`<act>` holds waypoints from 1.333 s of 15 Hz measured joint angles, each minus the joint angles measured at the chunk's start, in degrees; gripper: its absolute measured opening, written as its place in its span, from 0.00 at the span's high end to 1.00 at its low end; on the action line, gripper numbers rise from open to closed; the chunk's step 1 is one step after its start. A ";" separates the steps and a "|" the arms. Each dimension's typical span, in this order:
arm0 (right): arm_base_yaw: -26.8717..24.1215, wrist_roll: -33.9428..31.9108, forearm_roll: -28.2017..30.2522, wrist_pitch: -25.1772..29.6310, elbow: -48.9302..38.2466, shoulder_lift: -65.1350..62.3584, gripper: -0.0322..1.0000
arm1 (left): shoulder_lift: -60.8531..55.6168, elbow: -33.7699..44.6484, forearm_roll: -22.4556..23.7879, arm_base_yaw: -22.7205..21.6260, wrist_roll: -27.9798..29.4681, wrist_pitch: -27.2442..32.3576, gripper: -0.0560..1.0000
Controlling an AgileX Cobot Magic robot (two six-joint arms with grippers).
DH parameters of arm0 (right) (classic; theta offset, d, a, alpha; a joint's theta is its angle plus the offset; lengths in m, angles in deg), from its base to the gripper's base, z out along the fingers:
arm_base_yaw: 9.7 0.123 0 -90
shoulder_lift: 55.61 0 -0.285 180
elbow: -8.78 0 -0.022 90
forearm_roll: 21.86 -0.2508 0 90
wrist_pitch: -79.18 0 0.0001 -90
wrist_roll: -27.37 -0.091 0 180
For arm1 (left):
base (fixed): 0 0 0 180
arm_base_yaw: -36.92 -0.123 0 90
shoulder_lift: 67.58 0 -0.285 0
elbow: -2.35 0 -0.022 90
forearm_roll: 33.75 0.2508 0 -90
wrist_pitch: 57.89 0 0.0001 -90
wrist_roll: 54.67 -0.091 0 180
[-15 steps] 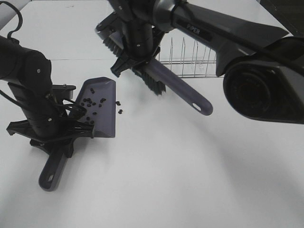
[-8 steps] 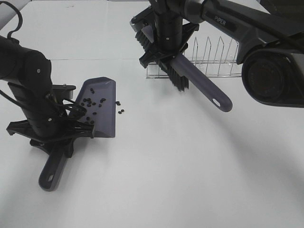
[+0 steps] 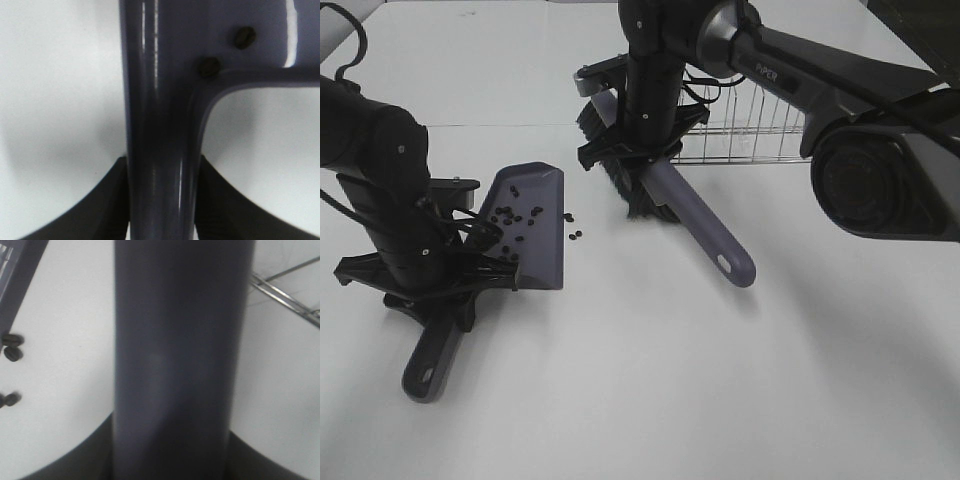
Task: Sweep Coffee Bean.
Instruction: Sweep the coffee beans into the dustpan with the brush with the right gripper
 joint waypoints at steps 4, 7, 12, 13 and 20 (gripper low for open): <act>3.04 -1.03 -2.23 0.23 0.52 1.66 0.69 | 0.00 0.00 -0.06 0.00 -0.06 0.00 0.62; 4.87 -1.26 -5.27 -0.11 0.52 2.01 0.69 | 0.00 0.00 -0.06 0.00 -0.11 0.00 0.62; 6.93 -2.06 -13.75 -2.86 0.52 2.01 0.69 | 0.00 0.00 -0.06 0.00 -0.11 -0.06 0.62; 7.22 -2.18 -14.50 -3.21 0.52 2.01 0.69 | 0.00 0.00 -0.06 0.00 -0.11 -0.06 0.62; 7.39 -5.10 -15.36 -4.81 0.52 1.49 0.69 | 0.00 0.00 -0.23 0.00 -0.11 -0.06 0.62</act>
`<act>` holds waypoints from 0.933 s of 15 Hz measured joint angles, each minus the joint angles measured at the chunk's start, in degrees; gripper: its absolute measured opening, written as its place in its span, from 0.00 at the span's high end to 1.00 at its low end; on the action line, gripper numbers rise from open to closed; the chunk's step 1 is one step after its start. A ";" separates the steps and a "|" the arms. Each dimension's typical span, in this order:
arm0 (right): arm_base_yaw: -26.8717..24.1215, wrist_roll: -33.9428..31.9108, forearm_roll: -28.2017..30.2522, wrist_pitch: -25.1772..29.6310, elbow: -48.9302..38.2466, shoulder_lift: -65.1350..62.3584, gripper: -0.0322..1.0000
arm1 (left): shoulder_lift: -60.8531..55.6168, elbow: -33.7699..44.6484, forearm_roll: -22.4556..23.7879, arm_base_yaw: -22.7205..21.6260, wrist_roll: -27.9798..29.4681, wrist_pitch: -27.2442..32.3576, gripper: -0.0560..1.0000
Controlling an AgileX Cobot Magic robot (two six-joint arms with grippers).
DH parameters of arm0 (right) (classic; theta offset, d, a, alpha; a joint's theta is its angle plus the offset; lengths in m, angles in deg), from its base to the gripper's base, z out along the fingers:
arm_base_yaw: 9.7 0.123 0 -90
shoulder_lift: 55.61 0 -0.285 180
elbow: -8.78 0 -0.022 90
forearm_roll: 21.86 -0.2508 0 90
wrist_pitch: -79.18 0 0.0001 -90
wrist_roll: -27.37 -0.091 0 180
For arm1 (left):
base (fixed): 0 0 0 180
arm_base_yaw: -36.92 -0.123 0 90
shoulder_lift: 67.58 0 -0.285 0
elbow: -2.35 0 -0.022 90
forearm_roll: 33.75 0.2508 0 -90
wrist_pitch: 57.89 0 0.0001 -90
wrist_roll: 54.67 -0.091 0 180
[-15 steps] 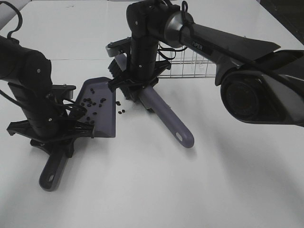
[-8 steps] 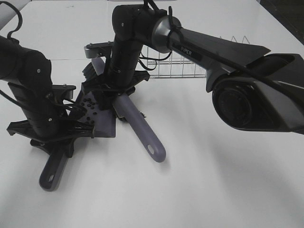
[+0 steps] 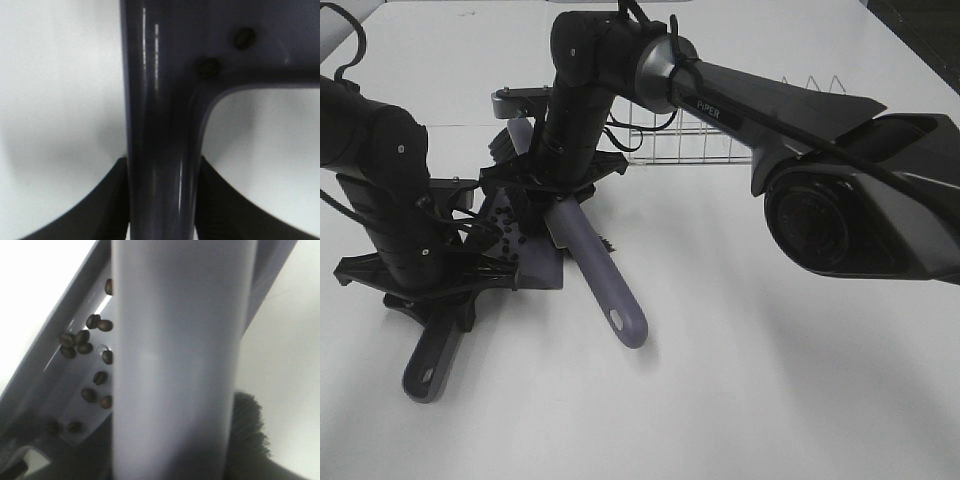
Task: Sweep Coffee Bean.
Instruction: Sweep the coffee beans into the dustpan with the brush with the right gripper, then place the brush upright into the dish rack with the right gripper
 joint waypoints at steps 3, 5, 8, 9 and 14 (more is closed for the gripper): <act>0.23 -0.06 -0.52 -1.09 0.00 -2.58 0.69 | 0.00 0.00 0.00 0.00 0.00 0.00 0.62; 0.23 -0.06 2.01 -0.06 0.00 -4.01 0.69 | 0.00 0.00 0.00 0.00 0.00 0.00 0.62; 0.23 -0.06 8.08 3.61 0.00 -6.93 0.69 | 0.00 0.00 0.00 0.00 0.00 0.00 0.62; 0.23 -0.06 10.49 4.24 0.00 -7.96 0.69 | 0.00 0.00 0.00 0.00 0.00 0.00 0.62; 0.06 -0.06 22.40 4.58 0.00 -12.83 0.69 | 0.00 0.00 0.00 0.00 0.00 0.00 0.62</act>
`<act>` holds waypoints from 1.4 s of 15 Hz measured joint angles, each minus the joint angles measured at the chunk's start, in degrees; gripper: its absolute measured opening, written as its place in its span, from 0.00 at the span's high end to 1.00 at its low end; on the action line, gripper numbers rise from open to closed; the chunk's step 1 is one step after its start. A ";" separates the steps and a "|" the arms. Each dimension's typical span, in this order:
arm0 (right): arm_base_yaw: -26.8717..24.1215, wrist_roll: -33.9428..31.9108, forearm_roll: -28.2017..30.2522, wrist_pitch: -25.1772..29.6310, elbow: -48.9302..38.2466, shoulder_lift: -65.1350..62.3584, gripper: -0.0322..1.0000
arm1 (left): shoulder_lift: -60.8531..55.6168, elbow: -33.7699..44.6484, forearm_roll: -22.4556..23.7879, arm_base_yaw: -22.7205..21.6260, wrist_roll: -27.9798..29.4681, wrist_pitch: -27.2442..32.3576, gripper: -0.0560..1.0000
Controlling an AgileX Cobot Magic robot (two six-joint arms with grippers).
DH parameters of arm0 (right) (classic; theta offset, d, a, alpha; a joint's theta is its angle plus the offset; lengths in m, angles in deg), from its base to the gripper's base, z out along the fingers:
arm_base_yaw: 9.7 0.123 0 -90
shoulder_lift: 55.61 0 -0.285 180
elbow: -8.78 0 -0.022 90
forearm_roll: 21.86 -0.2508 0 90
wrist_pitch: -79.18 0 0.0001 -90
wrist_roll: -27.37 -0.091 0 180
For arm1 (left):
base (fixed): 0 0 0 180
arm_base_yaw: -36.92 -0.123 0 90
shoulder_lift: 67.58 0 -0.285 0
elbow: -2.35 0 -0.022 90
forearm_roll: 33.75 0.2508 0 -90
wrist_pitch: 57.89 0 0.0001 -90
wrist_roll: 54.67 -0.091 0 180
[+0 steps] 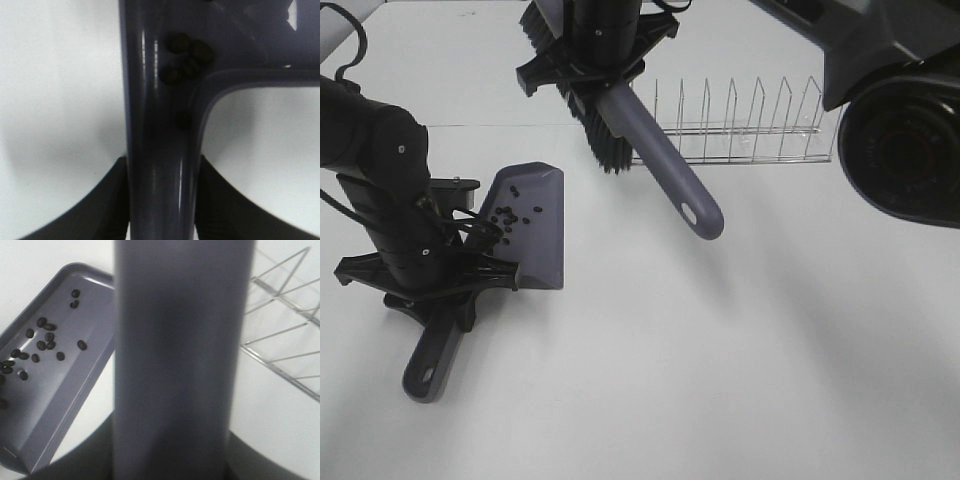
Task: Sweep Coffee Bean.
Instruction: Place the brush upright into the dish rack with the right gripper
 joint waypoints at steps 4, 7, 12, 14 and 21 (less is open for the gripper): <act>-4.76 0.06 -0.17 0.00 -0.86 -5.56 0.69 | 0.00 0.00 0.00 0.00 0.00 0.00 0.62; -10.83 0.06 -0.17 0.00 -7.33 -11.40 0.69 | 0.00 0.00 0.00 0.00 0.00 0.00 0.62; -20.11 0.06 -0.34 0.34 -25.27 -23.03 0.69 | 0.00 0.00 0.00 0.00 0.00 0.00 0.62; -23.15 0.06 -0.69 0.29 -30.42 -24.69 0.69 | 0.00 0.00 0.00 0.00 0.00 0.00 0.62; -25.78 -3.38 -5.10 0.29 -40.05 -23.72 0.69 | 0.00 0.00 0.06 0.00 -0.06 0.06 0.62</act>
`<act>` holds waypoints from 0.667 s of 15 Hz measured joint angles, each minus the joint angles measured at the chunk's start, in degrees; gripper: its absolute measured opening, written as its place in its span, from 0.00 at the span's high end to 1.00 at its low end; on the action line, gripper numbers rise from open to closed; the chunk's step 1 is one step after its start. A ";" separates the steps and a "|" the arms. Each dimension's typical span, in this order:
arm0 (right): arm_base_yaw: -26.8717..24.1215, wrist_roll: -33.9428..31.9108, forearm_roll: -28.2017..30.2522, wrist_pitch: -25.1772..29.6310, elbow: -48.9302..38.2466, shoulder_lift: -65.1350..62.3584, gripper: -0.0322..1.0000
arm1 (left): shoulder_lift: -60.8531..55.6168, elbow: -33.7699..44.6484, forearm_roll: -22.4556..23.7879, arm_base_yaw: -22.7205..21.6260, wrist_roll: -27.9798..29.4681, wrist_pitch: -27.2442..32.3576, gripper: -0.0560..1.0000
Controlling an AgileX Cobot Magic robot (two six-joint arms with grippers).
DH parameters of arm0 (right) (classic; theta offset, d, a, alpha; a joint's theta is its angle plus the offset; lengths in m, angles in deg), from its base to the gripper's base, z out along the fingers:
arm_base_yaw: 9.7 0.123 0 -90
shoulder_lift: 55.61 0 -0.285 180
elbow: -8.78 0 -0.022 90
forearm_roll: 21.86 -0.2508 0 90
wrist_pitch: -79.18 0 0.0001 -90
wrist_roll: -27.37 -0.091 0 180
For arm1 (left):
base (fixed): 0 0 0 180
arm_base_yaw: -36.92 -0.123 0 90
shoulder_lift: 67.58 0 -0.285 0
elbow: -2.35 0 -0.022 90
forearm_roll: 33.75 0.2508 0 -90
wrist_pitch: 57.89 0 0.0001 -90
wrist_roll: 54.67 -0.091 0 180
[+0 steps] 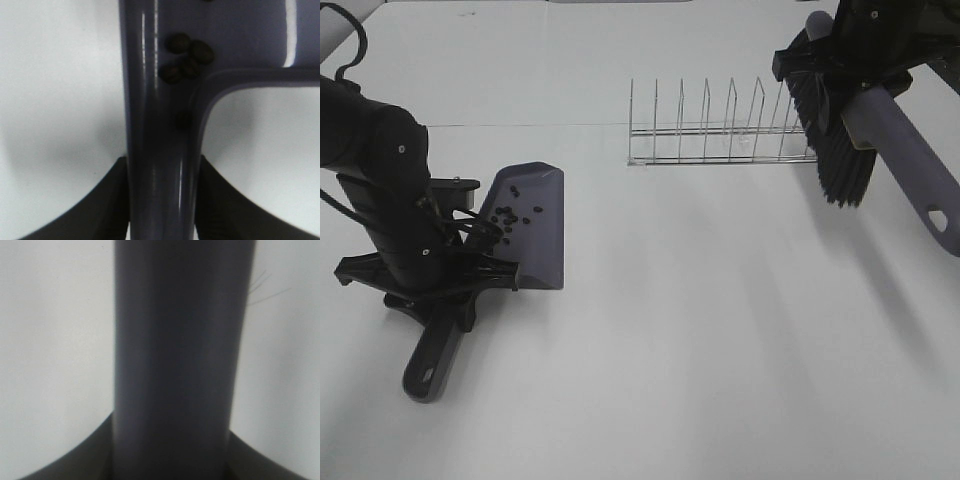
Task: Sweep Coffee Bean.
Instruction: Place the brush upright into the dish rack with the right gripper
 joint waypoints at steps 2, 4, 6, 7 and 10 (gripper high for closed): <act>0.00 -0.80 -0.46 0.00 0.00 2.41 0.69 | 0.00 0.00 0.00 0.00 0.00 0.00 0.62; 0.00 -1.09 -2.52 0.00 -0.11 5.04 0.69 | 0.00 0.00 0.00 0.00 0.00 0.00 0.62; 0.23 -1.09 -2.69 -0.11 -0.11 8.02 0.69 | 0.00 0.00 0.00 0.00 0.00 0.00 0.62; 0.40 -1.09 -2.41 -0.11 -0.11 8.25 0.69 | 0.00 0.00 0.00 0.00 0.00 0.00 0.62; 2.92 -1.32 -0.63 -0.11 -0.11 8.54 0.69 | 0.00 0.00 0.00 0.00 0.00 0.00 0.62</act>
